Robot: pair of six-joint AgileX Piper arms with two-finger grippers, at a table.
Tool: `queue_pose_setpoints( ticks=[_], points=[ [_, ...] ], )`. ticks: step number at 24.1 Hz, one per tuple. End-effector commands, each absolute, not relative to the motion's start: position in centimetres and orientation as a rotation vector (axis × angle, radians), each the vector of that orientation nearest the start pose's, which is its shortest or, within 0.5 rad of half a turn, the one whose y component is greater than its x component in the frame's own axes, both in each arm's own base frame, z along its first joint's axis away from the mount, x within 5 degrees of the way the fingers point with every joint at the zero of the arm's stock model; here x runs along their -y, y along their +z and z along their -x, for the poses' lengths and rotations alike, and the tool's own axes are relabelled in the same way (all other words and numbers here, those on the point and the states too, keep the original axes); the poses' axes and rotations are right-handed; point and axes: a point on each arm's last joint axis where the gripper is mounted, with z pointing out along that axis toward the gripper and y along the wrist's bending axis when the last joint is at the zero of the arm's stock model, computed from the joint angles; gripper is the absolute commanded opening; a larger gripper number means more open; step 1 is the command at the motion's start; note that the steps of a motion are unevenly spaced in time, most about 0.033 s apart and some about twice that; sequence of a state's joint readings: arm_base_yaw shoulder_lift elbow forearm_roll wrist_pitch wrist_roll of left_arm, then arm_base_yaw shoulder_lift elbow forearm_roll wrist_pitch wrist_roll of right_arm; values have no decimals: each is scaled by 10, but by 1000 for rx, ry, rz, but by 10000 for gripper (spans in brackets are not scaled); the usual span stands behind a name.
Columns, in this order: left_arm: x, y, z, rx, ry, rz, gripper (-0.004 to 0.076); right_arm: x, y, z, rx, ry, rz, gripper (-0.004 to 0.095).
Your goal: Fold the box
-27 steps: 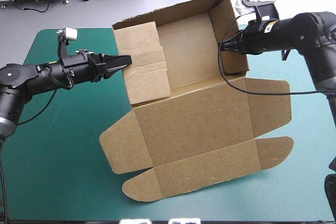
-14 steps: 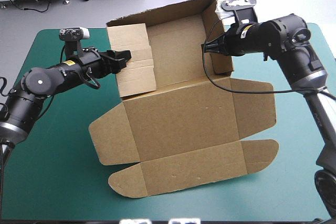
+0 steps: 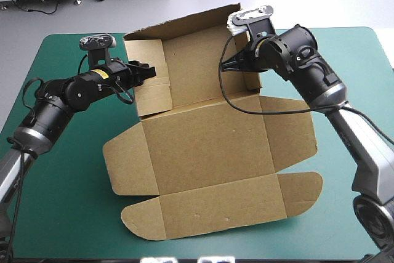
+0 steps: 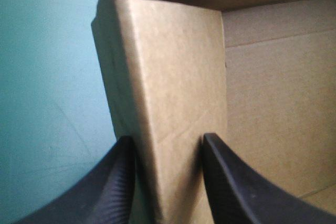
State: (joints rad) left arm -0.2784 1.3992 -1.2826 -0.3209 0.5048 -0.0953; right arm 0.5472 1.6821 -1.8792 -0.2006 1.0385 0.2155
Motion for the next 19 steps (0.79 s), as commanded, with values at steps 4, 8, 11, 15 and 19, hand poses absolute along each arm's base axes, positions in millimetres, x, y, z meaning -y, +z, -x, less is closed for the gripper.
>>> queue_pose_setpoints(
  ticks=[4,8,11,15,19],
  points=[
    [103,405,-300,-1981,-566,6,141,-182,457,-312,-2143,240,396,-17],
    [108,405,-305,-1942,-596,36,-4,-185,457,-311,-2146,254,402,-17],
    [119,410,-303,-1887,-609,1,-6,-188,452,-312,-2173,255,409,-17],
    [126,406,-299,-1918,-564,-81,-6,-188,445,-313,-2230,240,415,-17],
    [125,403,-297,-1986,-527,-112,-6,-185,441,-309,-2294,220,419,-17]
  ],
)
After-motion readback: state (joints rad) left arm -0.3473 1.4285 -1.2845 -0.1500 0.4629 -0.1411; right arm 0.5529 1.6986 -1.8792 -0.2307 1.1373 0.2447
